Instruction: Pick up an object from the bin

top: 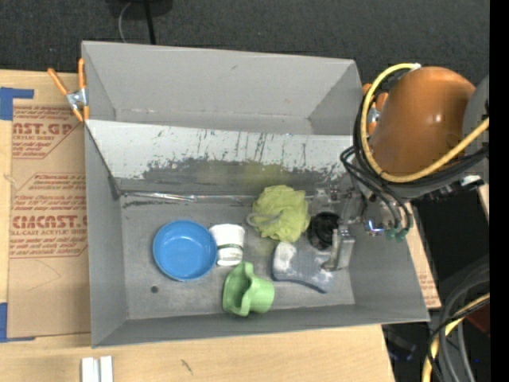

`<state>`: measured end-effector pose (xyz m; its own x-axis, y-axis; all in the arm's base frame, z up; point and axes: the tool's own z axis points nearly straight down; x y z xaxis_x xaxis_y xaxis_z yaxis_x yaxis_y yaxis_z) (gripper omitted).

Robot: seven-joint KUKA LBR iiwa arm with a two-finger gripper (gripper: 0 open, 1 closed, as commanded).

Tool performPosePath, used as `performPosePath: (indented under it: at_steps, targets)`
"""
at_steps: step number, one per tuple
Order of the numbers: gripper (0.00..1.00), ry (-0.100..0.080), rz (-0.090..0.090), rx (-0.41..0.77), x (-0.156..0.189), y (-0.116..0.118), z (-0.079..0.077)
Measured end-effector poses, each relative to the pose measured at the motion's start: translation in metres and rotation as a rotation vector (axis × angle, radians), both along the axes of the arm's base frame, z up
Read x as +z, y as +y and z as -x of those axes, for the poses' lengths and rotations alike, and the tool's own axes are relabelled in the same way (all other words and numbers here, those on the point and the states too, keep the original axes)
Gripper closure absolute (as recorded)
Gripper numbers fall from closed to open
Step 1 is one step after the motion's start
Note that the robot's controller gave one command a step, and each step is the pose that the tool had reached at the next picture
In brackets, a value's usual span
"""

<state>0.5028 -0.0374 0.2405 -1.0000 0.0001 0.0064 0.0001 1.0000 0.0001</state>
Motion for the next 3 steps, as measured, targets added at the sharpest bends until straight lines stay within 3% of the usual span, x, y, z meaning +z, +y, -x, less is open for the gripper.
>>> performPosePath:
  at_steps: [1,2,3]
  targets:
    - [0.00,-0.008,0.001,0.001,0.004,0.000,-0.001]
    - [0.00,-0.010,0.000,0.210,-0.050,0.014,-0.017]
    - [0.00,-0.014,0.001,0.286,-0.136,-0.037,-0.057]
